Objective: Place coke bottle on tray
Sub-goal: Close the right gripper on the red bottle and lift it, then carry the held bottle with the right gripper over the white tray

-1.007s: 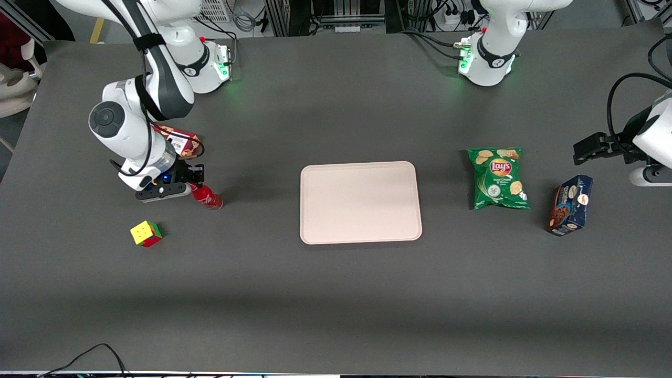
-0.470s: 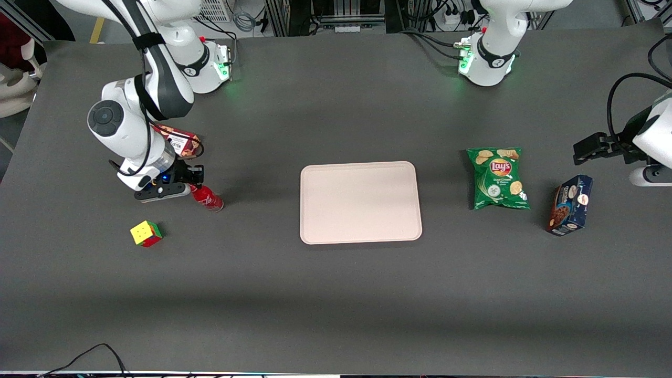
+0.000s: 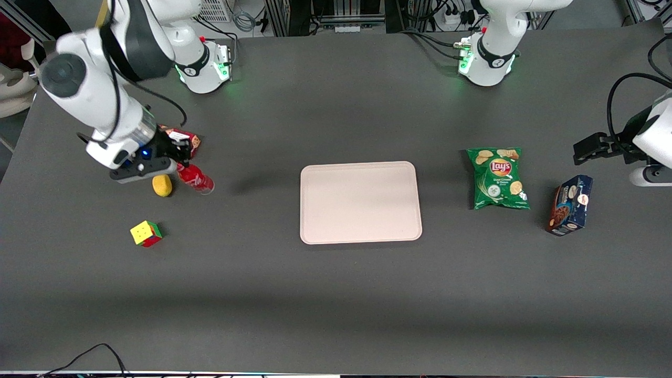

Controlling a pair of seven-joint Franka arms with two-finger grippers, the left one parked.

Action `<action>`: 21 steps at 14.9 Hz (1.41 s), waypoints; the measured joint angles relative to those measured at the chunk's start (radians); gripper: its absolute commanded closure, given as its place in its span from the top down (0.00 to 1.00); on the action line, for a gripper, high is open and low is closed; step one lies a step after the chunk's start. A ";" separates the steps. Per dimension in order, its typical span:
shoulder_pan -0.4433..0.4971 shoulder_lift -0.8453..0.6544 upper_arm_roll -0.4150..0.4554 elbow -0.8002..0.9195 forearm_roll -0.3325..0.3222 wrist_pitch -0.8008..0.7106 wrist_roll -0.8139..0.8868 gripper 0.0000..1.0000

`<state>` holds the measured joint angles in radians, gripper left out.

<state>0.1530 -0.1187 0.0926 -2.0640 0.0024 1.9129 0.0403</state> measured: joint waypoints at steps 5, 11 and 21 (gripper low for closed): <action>0.001 -0.002 0.132 0.229 0.001 -0.194 0.165 0.00; 0.091 0.166 0.265 0.466 0.003 -0.210 0.515 0.00; 0.247 0.593 0.269 0.638 -0.128 -0.083 0.732 0.00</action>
<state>0.3999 0.4742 0.3612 -1.4264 -0.1259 1.8295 0.7728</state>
